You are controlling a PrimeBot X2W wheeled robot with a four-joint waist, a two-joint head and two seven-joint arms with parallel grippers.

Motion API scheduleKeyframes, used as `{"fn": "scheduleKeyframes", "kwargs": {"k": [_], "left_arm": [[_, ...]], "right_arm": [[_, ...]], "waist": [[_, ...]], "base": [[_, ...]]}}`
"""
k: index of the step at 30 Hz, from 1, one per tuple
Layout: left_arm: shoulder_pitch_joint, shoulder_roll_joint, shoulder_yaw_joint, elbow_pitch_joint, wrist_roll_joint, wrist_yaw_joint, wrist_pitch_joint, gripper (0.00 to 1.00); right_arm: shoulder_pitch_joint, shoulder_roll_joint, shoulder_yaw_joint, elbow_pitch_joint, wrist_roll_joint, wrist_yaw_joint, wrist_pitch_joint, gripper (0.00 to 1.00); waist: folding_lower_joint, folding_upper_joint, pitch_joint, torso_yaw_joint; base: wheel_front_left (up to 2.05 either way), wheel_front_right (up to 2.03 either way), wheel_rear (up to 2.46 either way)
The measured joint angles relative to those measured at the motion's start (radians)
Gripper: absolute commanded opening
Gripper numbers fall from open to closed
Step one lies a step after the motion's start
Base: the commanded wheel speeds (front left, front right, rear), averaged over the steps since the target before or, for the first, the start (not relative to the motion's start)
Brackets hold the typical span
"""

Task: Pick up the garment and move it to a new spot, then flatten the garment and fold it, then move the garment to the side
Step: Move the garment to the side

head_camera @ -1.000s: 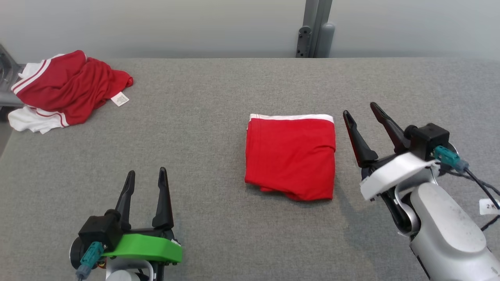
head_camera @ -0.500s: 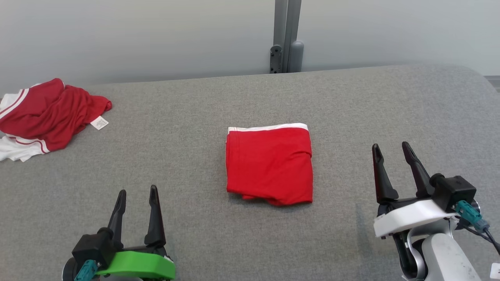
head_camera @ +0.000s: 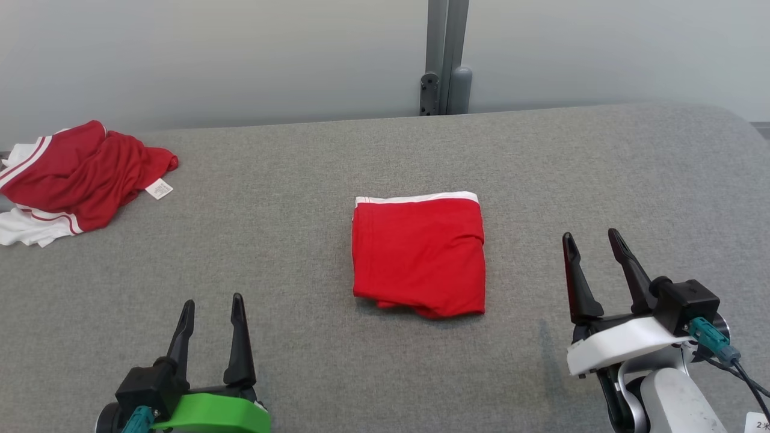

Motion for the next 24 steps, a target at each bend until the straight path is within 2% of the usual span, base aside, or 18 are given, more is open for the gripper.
{"fn": "scheduleKeyframes", "kwargs": {"k": [6,11,16,24], "left_arm": [[0.0,0.0,-0.002,0.0,0.001,-0.001,0.0,1.0],[0.0,-0.001,-0.008,0.001,0.001,-0.002,0.0,1.0],[-0.002,-0.001,-0.016,0.001,-0.001,-0.001,0.0,1.0],[-0.02,-0.002,-0.05,0.002,-0.017,0.007,0.0,1.0]], "right_arm": [[0.0,0.004,0.003,0.01,0.0,0.0,0.0,1.0],[-0.007,0.004,-0.025,0.085,0.019,0.0,0.014,1.0],[-0.069,-0.007,-0.02,0.14,0.064,0.0,0.136,1.0],[-0.203,-0.071,0.036,0.238,0.184,0.0,0.356,1.0]], "waist": [[0.0,0.0,0.003,0.007],[0.0,0.0,0.011,0.018],[0.0,0.0,0.026,0.037],[0.0,0.0,0.07,0.078]], "base": [[0.0,0.0,0.0],[0.0,0.0,0.0],[0.0,0.0,0.0],[0.0,0.0,0.0]]}}
